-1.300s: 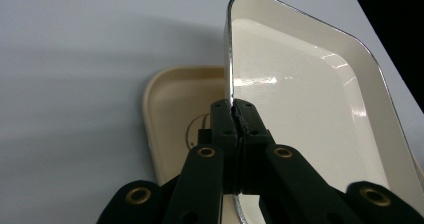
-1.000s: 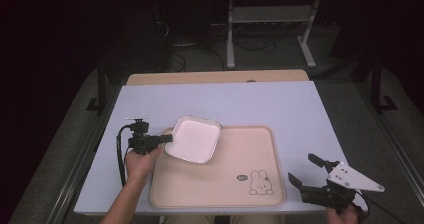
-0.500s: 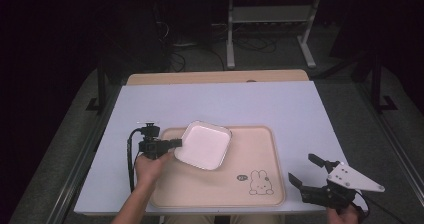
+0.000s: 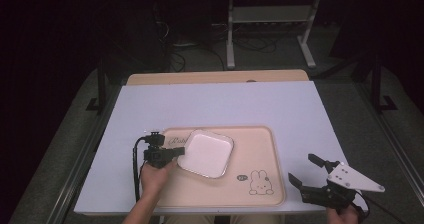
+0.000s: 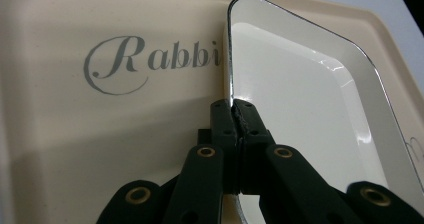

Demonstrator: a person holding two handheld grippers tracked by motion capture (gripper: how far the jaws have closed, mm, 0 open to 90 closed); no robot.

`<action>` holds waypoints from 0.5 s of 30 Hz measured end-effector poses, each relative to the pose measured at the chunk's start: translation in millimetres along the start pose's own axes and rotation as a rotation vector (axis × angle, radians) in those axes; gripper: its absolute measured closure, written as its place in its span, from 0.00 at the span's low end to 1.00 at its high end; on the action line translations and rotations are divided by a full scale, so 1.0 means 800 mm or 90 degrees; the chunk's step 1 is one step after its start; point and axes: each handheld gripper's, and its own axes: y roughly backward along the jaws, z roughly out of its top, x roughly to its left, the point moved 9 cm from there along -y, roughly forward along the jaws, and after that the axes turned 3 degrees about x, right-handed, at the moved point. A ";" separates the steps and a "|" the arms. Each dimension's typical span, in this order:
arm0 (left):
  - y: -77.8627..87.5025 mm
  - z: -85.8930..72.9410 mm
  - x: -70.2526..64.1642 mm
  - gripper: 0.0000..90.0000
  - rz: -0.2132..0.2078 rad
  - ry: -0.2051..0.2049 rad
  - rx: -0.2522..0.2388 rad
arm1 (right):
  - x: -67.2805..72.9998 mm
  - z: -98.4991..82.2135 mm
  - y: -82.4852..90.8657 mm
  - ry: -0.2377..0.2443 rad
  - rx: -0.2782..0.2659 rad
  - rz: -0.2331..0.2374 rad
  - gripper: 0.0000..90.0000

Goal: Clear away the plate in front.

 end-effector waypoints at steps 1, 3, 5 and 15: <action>-0.001 0.000 -0.001 0.99 0.004 0.000 -0.002 | 0.000 0.000 0.000 0.000 0.000 0.000 0.14; -0.001 -0.002 -0.002 0.98 0.013 -0.005 -0.002 | 0.000 0.000 0.000 0.000 0.000 0.000 0.14; -0.001 -0.003 -0.002 0.98 0.017 -0.005 -0.003 | 0.000 0.000 0.000 0.001 -0.001 0.000 0.14; 0.006 -0.021 -0.015 0.84 0.015 -0.010 -0.003 | 0.001 0.001 0.001 0.001 -0.003 0.000 0.14</action>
